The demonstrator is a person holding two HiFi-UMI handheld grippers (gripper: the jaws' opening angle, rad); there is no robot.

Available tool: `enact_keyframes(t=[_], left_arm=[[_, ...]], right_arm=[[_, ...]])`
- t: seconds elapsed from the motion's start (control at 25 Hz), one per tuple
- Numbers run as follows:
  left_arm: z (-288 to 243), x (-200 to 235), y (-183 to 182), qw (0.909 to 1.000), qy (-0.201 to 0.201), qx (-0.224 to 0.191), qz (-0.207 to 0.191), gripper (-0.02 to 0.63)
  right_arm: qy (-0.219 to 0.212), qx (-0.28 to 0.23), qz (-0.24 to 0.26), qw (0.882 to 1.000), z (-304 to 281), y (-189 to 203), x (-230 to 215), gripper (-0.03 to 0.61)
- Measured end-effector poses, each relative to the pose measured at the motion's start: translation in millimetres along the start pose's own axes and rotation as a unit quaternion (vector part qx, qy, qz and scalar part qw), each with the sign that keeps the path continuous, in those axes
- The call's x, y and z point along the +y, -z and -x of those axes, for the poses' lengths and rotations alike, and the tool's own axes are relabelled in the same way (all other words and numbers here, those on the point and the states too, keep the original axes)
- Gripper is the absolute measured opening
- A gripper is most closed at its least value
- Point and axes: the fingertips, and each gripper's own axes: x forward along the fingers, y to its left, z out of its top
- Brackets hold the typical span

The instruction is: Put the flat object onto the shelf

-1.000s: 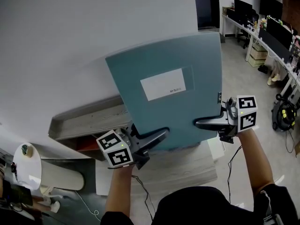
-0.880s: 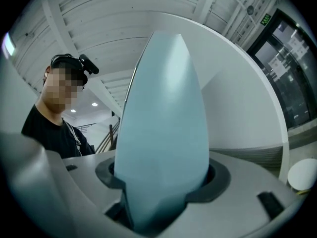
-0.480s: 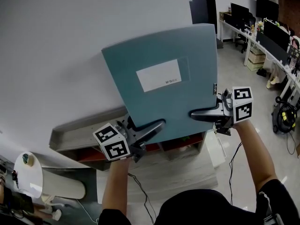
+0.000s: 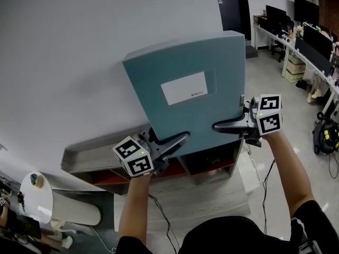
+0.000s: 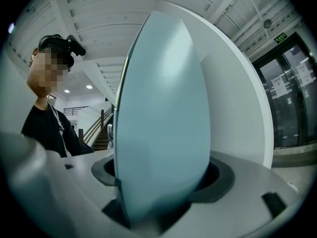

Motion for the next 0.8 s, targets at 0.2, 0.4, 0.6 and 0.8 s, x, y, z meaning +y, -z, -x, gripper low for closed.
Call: enact_keyframes(t=[0.2,0.4,0.6,0.8], left_arm=[[-4.2,13.3,12.2,0.9999,-0.002,0.001,0.016,0.334],[-8.1,18.7,15.7,1.0,0.007,0.001,0.006,0.335],[-15.5,26.3,30.0,0.9998,0.003,0.011,0.017,0.339],[-17.0,30.3,38.5,0.9994,-0.002,0.034,-0.002,0.343]], right_arm=[[0.012,0.025,-0.003,1.0,-4.2,9.3,-15.9,0.373],[0.026,0.034,0.004,0.999,-2.5,12.0,-21.7,0.379],[0.042,0.008,-0.028,0.999,10.7,5.3,-35.0,0.379],[0.052,0.003,-0.034,0.998,11.4,-0.3,-38.0,0.38]])
